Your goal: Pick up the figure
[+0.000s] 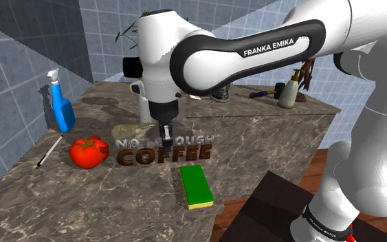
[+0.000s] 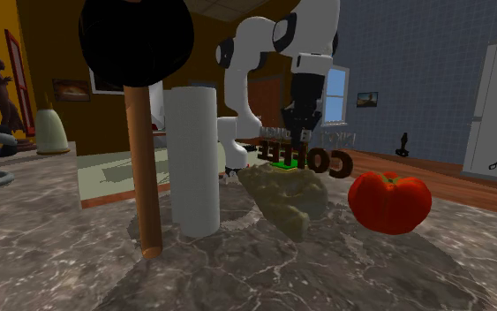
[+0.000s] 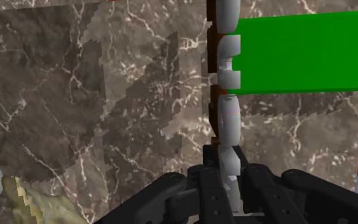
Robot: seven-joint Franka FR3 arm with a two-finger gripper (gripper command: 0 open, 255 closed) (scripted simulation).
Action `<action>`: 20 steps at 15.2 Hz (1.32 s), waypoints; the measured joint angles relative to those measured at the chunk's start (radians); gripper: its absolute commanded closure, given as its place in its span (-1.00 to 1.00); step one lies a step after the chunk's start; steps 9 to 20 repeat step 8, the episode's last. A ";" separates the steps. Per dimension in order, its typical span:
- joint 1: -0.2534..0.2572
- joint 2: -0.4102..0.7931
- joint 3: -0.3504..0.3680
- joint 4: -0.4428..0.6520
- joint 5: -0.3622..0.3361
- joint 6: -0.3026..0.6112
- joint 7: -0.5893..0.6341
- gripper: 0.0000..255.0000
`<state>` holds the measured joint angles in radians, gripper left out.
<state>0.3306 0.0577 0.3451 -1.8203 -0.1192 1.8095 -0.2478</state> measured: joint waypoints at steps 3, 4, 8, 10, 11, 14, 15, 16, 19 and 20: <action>0.001 -0.005 0.001 0.036 0.003 -0.041 -0.004 1.00; 0.001 -0.003 0.001 0.052 0.002 -0.054 -0.005 1.00; 0.001 -0.008 0.001 0.092 0.005 -0.099 -0.011 1.00; 0.001 -0.008 0.001 0.092 0.005 -0.099 -0.011 1.00; 0.001 -0.008 0.001 0.092 0.005 -0.099 -0.011 1.00; 0.001 -0.008 0.001 0.092 0.005 -0.099 -0.011 1.00; 0.001 -0.008 0.001 0.092 0.005 -0.099 -0.011 1.00; 0.001 -0.008 0.001 0.092 0.005 -0.099 -0.011 1.00; 0.001 -0.008 0.001 0.092 0.005 -0.099 -0.011 1.00; 0.001 -0.008 0.001 0.092 0.005 -0.099 -0.011 1.00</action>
